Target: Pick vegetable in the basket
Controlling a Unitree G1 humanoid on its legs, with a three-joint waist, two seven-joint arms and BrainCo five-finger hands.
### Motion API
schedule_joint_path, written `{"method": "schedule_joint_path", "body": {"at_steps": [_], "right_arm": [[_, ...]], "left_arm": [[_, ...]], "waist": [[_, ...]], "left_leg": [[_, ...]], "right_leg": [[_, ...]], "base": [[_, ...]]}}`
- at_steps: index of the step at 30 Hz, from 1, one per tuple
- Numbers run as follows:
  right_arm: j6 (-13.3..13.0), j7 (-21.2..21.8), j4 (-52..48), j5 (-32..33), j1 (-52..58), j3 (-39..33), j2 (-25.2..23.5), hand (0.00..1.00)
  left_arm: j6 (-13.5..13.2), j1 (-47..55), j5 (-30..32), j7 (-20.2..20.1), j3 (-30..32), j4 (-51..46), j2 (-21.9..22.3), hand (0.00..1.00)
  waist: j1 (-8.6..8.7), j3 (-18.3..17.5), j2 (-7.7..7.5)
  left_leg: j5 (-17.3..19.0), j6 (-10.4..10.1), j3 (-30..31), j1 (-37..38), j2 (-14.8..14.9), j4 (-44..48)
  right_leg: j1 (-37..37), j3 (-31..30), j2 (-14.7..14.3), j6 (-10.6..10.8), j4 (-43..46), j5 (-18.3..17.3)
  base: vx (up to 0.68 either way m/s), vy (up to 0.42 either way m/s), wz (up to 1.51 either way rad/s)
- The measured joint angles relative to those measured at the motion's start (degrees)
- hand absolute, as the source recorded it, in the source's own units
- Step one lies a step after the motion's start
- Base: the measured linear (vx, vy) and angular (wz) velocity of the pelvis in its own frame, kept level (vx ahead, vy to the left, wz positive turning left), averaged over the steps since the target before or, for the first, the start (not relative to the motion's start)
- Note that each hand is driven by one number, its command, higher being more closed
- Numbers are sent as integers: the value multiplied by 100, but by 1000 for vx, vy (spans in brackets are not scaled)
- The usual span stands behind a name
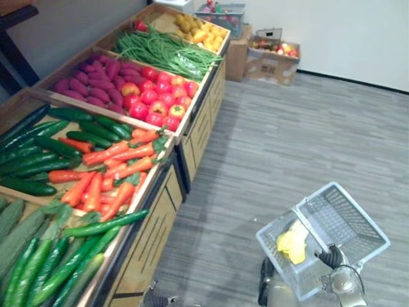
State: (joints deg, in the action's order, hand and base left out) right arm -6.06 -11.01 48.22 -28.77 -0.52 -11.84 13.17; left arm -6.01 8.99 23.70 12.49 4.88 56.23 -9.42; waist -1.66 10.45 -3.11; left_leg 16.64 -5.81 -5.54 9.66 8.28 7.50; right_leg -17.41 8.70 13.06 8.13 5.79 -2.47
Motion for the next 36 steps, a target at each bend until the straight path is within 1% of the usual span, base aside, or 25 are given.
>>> {"method": "schedule_joint_path", "body": {"at_steps": [1,2,3,4,5,6,8,10,11,13,14,16,17,19,21,23,24,25,26,28,30,32,33,35,36], "right_arm": [[9,7,24,-2,19,-104,-8,100],[31,6,35,-1,27,-221,45,100],[42,6,36,-1,35,-298,49,100],[77,7,87,1,20,-424,64,100],[84,13,205,4,-29,-505,64,100],[88,18,241,6,-15,-525,66,100],[87,20,366,6,107,-528,65,100],[111,22,470,12,266,-529,65,100],[113,20,471,12,307,-532,66,100],[115,15,476,11,406,-547,85,100],[117,14,479,13,414,-563,119,100],[120,-2,501,30,421,-584,252,100],[118,-1,555,71,415,-613,293,100],[113,0,563,73,430,-645,299,100],[106,0,557,73,428,-657,281,100],[80,-4,529,74,479,-757,256,100],[81,-5,500,72,515,-790,262,100],[101,-18,502,72,526,-820,225,100],[114,-17,504,72,553,-806,136,100],[120,-13,507,72,553,-806,90,100],[112,-25,558,71,544,-814,120,100],[99,-53,624,69,521,-848,187,100],[105,-62,679,68,538,-921,203,100],[141,-71,703,63,560,-1027,192,100],[180,-93,725,64,575,-1048,189,100]], "left_arm": [[3,-40,5,2,6,84,-10,0],[-10,-76,12,-30,-54,168,111,0],[-23,-131,11,-34,-53,206,132,0],[-39,-222,11,-32,-46,254,160,0],[-49,-221,8,-21,0,278,188,0],[-46,-223,5,-2,23,292,210,0],[-54,-221,-12,41,57,262,268,0],[-44,-209,-66,85,193,240,268,0],[-39,-205,-98,87,218,238,268,0],[-7,-172,-107,84,226,228,261,0],[-5,-163,-107,83,224,210,260,0],[-13,-177,-106,83,208,111,278,0],[-22,-183,-106,85,203,37,283,0],[-33,-206,-108,85,202,13,284,0],[-25,-230,-103,85,160,1,285,0],[-2,-227,-84,81,90,36,312,0],[3,-205,-67,80,84,40,334,0],[21,-167,-35,81,94,87,342,0],[42,-144,-32,87,140,77,305,0],[50,-128,-23,79,182,82,228,0],[112,-121,-3,79,196,84,202,0],[130,-119,-3,79,177,91,200,0],[118,-115,-6,79,163,77,211,0],[122,-62,-37,82,175,71,203,0],[123,-23,-53,82,180,57,189,0]], "waist": [[-15,29,-52],[50,76,174],[57,63,198],[19,33,337],[7,14,369],[31,-1,393],[102,-32,413],[155,-39,412],[156,-42,412],[103,-9,326],[89,-4,318],[74,-19,343],[70,-16,338],[63,-16,338],[54,-20,345],[31,-80,445],[2,-116,504],[-21,-161,569],[-17,-192,393],[-55,-245,224],[-80,-294,140],[-46,-318,159],[-35,-325,161],[-35,-374,198],[-34,-404,203]], "left_leg": [[171,-186,77,159,152,-20],[309,-166,236,204,391,-21],[314,-113,350,181,462,-25],[180,-110,526,146,584,59],[-59,-212,705,78,677,177],[-167,-213,815,15,707,271],[-589,-166,1144,-277,768,651],[-1272,-267,1509,-729,810,1353],[-1472,-269,1505,-853,835,1560],[-2309,-242,1156,-1232,979,2303],[-2196,-292,998,-1367,1016,2618],[-1512,-258,426,-1787,922,3301],[-1206,-170,85,-1991,818,3309],[-1024,-98,-388,-2238,649,2813],[-1073,-42,-954,-2265,434,1734],[-1672,9,-1333,-2236,172,302],[-1866,38,-1326,-2216,145,44],[-2129,518,-1296,-2132,70,-165],[-2011,579,-1290,-2132,-87,-132],[-1738,653,-1265,-2151,-273,8],[-1459,724,-1261,-2153,-468,200],[-1271,816,-1135,-2103,-681,262],[-1192,872,-1005,-2021,-786,254],[-1128,910,-747,-1921,-891,245],[-1123,912,-569,-1845,-921,227]], "right_leg": [[60,76,-20,82,70,506],[-39,151,-228,95,569,660],[-210,120,-290,-1,906,596],[-490,108,-385,-204,1529,237],[-570,184,-430,-329,1827,-29],[-543,258,-438,-377,1885,-119],[-372,538,-405,-471,1946,-339],[1,938,-382,-662,1892,-589],[107,1023,-390,-700,1851,-642],[632,1314,-416,-831,1512,-743],[774,1368,-429,-849,1412,-752],[1226,1590,-431,-858,1092,-754],[1443,1722,-430,-851,916,-749],[1656,1966,-419,-843,751,-753],[1793,2160,-419,-796,587,-733],[1921,2386,-509,-627,433,-735],[1934,2418,-563,-581,426,-756],[2003,2427,-578,-456,478,-834],[2052,2444,-433,-334,536,-904],[2095,2462,-211,-191,625,-992],[2112,2427,16,-44,821,-1050],[2104,2250,279,-3,1257,-1042],[2013,2067,448,124,1767,-954],[1727,1696,615,114,2682,-600],[1530,1454,642,90,3166,-266]], "base": [[344,-542,36],[340,-547,38],[342,-494,33],[350,-456,6],[344,-430,6],[317,-379,34],[304,-331,70],[353,-377,83],[278,-272,63],[271,-233,49],[266,-213,40],[254,-182,44],[190,-115,48],[131,-46,52],[110,23,52],[151,115,48],[197,182,30],[191,173,29],[193,167,29],[225,161,22],[237,158,17],[250,195,47],[200,154,64],[253,138,74],[384,126,109]]}}
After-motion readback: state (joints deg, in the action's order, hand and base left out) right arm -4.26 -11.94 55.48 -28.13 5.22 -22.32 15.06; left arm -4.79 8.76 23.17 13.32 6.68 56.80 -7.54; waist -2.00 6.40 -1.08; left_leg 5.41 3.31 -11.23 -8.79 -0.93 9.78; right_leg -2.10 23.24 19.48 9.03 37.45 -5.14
